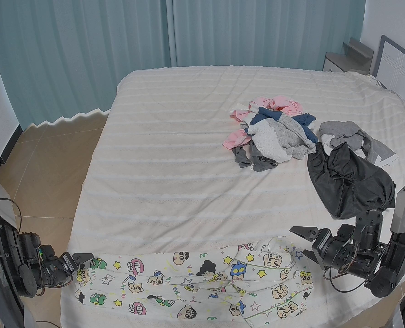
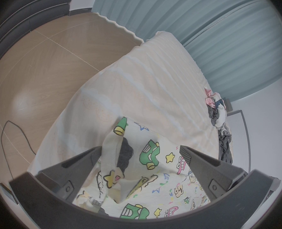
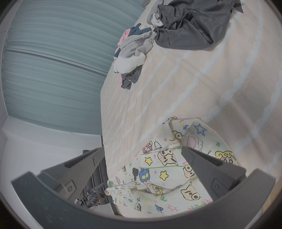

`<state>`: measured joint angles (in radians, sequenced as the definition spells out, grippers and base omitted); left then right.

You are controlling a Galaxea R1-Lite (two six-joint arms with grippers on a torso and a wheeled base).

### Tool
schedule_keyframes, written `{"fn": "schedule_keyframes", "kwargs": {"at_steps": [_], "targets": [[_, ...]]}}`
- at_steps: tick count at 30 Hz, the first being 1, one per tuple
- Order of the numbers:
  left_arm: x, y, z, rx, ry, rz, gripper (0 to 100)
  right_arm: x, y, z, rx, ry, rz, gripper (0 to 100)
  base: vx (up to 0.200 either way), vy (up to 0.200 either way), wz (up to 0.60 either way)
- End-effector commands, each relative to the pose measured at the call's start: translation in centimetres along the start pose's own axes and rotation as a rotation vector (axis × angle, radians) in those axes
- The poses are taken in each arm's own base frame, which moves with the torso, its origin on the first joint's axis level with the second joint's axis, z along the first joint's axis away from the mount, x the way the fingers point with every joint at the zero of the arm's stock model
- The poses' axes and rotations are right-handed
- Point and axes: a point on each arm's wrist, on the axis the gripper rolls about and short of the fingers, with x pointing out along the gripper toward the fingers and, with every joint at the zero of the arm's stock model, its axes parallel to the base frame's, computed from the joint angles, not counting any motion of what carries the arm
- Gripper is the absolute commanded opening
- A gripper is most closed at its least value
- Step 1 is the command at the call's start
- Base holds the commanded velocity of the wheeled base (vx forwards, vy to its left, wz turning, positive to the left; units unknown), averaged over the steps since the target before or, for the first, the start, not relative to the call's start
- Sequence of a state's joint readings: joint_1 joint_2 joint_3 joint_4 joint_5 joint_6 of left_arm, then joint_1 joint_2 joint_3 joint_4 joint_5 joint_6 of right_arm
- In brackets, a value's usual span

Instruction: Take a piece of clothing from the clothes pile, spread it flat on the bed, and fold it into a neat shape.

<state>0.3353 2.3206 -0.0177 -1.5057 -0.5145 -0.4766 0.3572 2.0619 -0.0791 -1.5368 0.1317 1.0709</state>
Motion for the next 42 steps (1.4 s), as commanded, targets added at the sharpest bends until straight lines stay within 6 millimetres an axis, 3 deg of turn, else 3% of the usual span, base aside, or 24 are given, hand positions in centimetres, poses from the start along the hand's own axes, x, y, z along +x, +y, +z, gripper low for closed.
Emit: {"fn": "schedule_keyframes", "kwargs": {"at_steps": [1,7,8,22,42], "targets": [[0.1,0.1,-0.7,-0.009,0.027,0.028,100,0.0,0.0,0.0,-0.001,0.002,0.000,100,0.000,0.000,0.00],[1.1,0.0,-1.3,0.016,0.005,0.105,100,0.0,0.0,0.0,-0.003,0.001,0.002,100,0.000,0.000,0.00],[1.2,0.1,-1.3,0.014,0.004,0.105,0,0.0,0.0,0.0,-0.003,0.000,0.001,100,0.000,0.000,0.00],[1.1,0.0,-1.2,0.008,-0.001,0.104,0,0.0,0.1,-0.1,-0.004,0.003,0.004,100,0.000,0.000,0.00],[0.4,-1.3,0.3,-0.004,-0.094,0.050,0,0.0,0.2,-0.1,-0.007,0.001,0.007,100,0.000,0.000,0.00]]}}
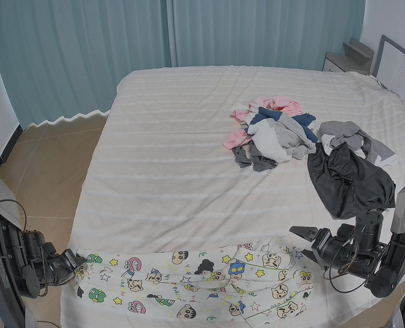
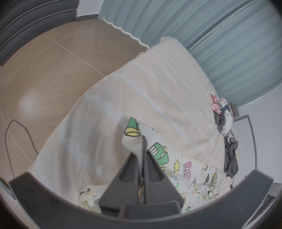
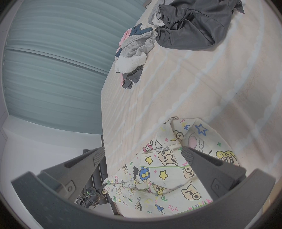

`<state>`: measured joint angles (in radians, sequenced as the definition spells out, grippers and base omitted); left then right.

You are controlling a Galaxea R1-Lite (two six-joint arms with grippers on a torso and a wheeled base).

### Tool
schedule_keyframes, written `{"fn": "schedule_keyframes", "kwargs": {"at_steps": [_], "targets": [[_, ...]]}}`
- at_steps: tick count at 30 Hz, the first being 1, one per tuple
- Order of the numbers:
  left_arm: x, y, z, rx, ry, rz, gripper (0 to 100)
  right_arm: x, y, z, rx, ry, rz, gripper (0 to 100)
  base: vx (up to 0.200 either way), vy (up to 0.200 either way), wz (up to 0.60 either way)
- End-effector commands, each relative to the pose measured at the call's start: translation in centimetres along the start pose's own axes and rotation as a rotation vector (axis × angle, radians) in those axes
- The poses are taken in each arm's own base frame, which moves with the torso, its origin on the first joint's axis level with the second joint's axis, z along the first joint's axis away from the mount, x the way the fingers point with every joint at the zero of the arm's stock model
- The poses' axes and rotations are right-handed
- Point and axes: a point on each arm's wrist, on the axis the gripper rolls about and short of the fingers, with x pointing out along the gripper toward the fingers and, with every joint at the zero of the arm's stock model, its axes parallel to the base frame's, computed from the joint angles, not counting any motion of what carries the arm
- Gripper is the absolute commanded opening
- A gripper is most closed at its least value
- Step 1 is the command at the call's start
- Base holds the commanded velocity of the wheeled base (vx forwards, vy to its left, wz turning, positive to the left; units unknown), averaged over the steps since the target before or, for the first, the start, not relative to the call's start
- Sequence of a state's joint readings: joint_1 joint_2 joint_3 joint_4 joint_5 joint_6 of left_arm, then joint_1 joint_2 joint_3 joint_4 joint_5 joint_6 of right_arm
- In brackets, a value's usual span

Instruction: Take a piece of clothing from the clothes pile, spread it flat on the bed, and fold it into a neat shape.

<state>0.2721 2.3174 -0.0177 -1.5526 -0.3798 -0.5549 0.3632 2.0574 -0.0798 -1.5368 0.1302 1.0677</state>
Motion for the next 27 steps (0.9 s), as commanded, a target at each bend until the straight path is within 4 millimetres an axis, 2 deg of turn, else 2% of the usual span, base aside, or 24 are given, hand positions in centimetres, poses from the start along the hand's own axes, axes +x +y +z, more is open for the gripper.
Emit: {"fn": "schedule_keyframes", "kwargs": {"at_steps": [1,4,5,13,16,20,24,27], "targets": [[-0.1,-0.3,0.4,0.012,-0.028,-0.015,0,0.0,0.0,0.0,-0.001,0.001,0.001,100,0.000,0.000,0.00],[-0.2,-0.3,0.4,0.013,-0.030,-0.015,0,0.0,0.1,0.0,-0.001,0.001,0.003,100,0.000,0.000,0.00],[-0.2,-0.3,0.4,0.013,-0.030,-0.015,100,0.0,0.1,0.0,-0.001,0.001,0.003,100,0.000,0.000,0.00],[-0.2,0.2,0.9,0.001,-0.057,-0.002,100,0.1,-0.3,0.0,-0.032,-0.013,-0.022,100,0.000,0.000,0.00],[-0.3,0.4,1.1,-0.009,-0.072,0.012,100,0.7,-0.8,-0.2,-0.067,-0.016,-0.053,100,0.000,0.000,0.00],[-0.2,0.7,0.8,-0.019,-0.058,0.025,100,2.3,-1.9,-0.4,-0.113,-0.038,-0.119,100,0.000,0.000,0.00],[-0.1,1.1,0.7,-0.035,-0.046,0.038,100,3.3,-1.1,0.1,-0.130,-0.074,-0.083,100,0.000,0.000,0.00],[0.1,1.3,0.4,-0.041,-0.032,0.042,100,3.9,-0.4,0.1,-0.227,-0.074,-0.050,100,0.000,0.000,0.00]]}}
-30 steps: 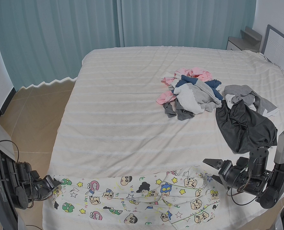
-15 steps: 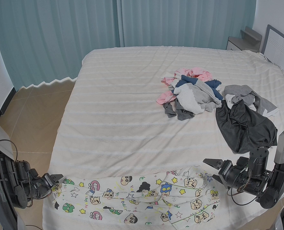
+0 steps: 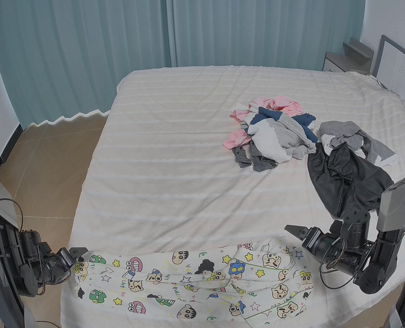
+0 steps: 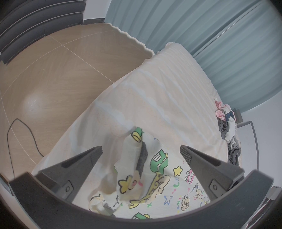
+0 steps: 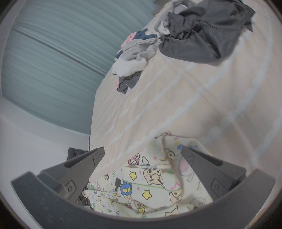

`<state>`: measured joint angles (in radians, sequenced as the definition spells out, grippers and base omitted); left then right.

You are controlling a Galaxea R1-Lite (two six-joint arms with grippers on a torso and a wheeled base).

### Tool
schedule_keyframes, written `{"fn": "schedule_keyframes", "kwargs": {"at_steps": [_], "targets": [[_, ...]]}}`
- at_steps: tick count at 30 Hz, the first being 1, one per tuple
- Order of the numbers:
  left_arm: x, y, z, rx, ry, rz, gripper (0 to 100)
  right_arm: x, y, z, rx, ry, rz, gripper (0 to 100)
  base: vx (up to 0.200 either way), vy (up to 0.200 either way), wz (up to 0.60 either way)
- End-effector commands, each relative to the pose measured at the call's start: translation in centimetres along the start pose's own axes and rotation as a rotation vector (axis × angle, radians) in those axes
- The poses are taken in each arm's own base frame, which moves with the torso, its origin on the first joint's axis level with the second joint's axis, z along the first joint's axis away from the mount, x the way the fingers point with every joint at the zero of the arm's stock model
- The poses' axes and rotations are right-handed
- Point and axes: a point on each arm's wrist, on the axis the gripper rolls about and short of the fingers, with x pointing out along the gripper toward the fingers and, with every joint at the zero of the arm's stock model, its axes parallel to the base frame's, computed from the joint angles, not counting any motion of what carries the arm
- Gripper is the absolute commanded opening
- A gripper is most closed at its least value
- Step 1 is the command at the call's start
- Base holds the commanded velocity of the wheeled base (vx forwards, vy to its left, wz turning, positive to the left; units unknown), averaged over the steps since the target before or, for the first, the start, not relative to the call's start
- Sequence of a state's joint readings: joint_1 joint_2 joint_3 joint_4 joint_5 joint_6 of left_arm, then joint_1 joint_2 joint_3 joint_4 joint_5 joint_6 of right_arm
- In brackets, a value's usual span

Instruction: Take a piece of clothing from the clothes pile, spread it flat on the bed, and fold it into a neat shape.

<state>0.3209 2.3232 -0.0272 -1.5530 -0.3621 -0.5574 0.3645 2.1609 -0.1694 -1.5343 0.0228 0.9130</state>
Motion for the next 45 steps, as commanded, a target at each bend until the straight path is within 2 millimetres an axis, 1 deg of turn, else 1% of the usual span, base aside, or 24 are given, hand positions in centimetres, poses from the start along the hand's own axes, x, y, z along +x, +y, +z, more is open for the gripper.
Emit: {"fn": "schedule_keyframes", "kwargs": {"at_steps": [1,2,3,5,9,11,12,17,21,31,32,38,45], "targets": [[0.4,0.5,-0.3,-0.011,0.016,0.007,100,1.1,0.6,-0.4,-0.107,0.008,0.031,100,0.000,0.000,0.00],[0.4,0.5,-0.3,-0.012,0.018,0.008,100,1.2,0.7,-0.5,-0.117,0.012,0.032,100,0.000,0.000,0.00],[0.6,0.7,-0.5,-0.015,0.029,0.015,100,1.3,0.8,-1.1,-0.151,0.032,0.040,100,0.000,0.000,0.00],[0.6,0.7,-0.5,-0.014,0.029,0.015,100,1.8,0.8,-1.8,-0.166,0.057,0.039,100,0.000,0.000,0.00],[0.8,0.8,-0.6,-0.010,0.034,0.018,100,3.1,-0.1,-2.7,-0.241,0.084,0.009,100,0.000,0.000,0.00],[0.8,0.8,-0.6,-0.010,0.034,0.018,100,3.1,-0.1,-2.7,-0.241,0.084,0.009,100,0.000,0.000,0.00],[0.8,0.8,-0.6,-0.008,0.035,0.016,100,3.6,-0.5,-2.9,-0.261,0.088,-0.003,100,0.000,0.000,0.00],[0.9,0.9,-0.5,-0.007,0.032,0.016,100,3.1,-0.6,-3.3,-0.266,0.103,-0.014,100,0.000,0.000,0.00],[1.0,0.9,-0.5,-0.004,0.029,0.015,100,2.3,-0.6,-4.1,-0.276,0.142,-0.022,100,0.000,0.000,0.00],[1.0,0.9,-0.5,-0.006,0.029,0.016,100,2.8,-0.7,-4.1,-0.275,0.139,-0.021,100,0.000,0.000,0.00],[1.0,0.9,-0.5,-0.006,0.029,0.015,100,2.8,-0.8,-4.2,-0.275,0.140,-0.022,0,0.000,0.000,0.00],[1.1,0.9,-0.4,-0.005,0.027,0.015,100,2.4,-0.4,-3.8,-0.278,0.126,-0.011,0,0.000,0.000,0.00],[1.1,0.9,-0.4,-0.004,0.027,0.015,100,2.4,0.2,-3.5,-0.288,0.064,-0.028,0,0.000,0.000,0.00]]}}
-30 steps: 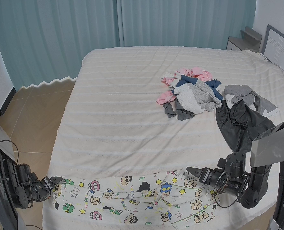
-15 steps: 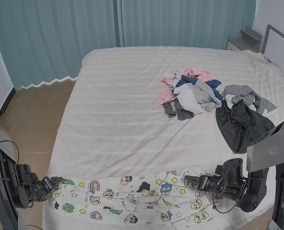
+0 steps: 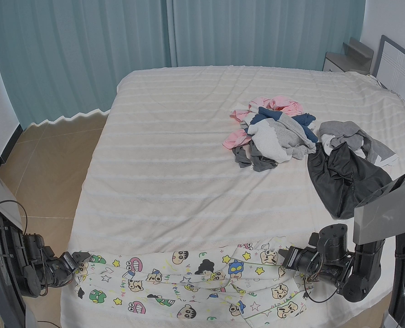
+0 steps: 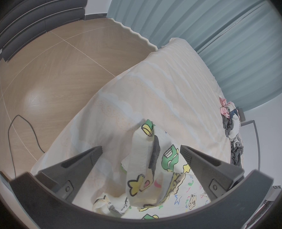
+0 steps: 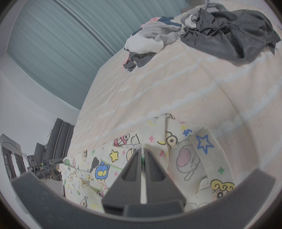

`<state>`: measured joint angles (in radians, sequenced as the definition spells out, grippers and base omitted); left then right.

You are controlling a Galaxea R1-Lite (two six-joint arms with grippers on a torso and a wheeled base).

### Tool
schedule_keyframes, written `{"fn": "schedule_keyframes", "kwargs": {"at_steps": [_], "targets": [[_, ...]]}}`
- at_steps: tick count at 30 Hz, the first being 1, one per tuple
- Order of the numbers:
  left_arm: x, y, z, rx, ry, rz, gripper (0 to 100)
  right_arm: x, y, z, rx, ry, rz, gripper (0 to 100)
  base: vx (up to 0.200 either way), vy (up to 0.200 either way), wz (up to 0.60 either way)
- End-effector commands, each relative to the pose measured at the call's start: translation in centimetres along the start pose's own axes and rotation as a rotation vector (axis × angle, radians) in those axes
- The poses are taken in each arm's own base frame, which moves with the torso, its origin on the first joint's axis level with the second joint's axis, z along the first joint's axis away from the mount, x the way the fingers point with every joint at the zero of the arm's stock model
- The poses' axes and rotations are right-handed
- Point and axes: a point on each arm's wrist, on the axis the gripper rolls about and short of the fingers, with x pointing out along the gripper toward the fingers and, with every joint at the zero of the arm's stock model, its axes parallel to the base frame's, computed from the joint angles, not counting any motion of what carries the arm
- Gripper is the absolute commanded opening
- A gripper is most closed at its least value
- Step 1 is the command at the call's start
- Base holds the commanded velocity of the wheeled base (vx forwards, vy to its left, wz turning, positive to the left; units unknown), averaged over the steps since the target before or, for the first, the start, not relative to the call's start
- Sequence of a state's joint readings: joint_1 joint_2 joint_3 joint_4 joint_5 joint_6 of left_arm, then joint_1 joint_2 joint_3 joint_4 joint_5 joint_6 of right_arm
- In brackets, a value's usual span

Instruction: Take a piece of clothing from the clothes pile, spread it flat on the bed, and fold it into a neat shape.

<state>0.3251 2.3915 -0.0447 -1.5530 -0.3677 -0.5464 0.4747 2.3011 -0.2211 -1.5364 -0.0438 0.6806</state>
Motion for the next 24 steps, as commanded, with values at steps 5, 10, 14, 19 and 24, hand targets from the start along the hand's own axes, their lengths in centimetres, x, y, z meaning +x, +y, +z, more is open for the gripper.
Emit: {"fn": "schedule_keyframes", "kwargs": {"at_steps": [5,10,14,19,24], "targets": [[0.0,-0.1,0.1,0.006,-0.013,-0.008,100,0.2,0.7,0.5,-0.007,-0.032,0.023,0,0.000,0.000,0.00],[0.0,-0.1,0.1,0.006,-0.013,-0.007,100,1.0,1.8,1.1,-0.073,-0.074,0.072,0,0.000,0.000,0.00],[0.0,-0.1,0.1,0.006,-0.013,-0.007,100,1.7,2.4,1.7,-0.119,-0.104,0.096,0,0.000,0.000,0.00],[0.0,-0.1,0.1,0.006,-0.013,-0.007,100,2.6,1.7,1.8,-0.173,-0.109,0.073,0,0.000,0.000,0.00],[0.0,-0.1,0.1,0.006,-0.013,-0.007,100,3.7,0.9,0.9,-0.201,-0.081,0.046,100,0.000,0.000,0.00]]}}
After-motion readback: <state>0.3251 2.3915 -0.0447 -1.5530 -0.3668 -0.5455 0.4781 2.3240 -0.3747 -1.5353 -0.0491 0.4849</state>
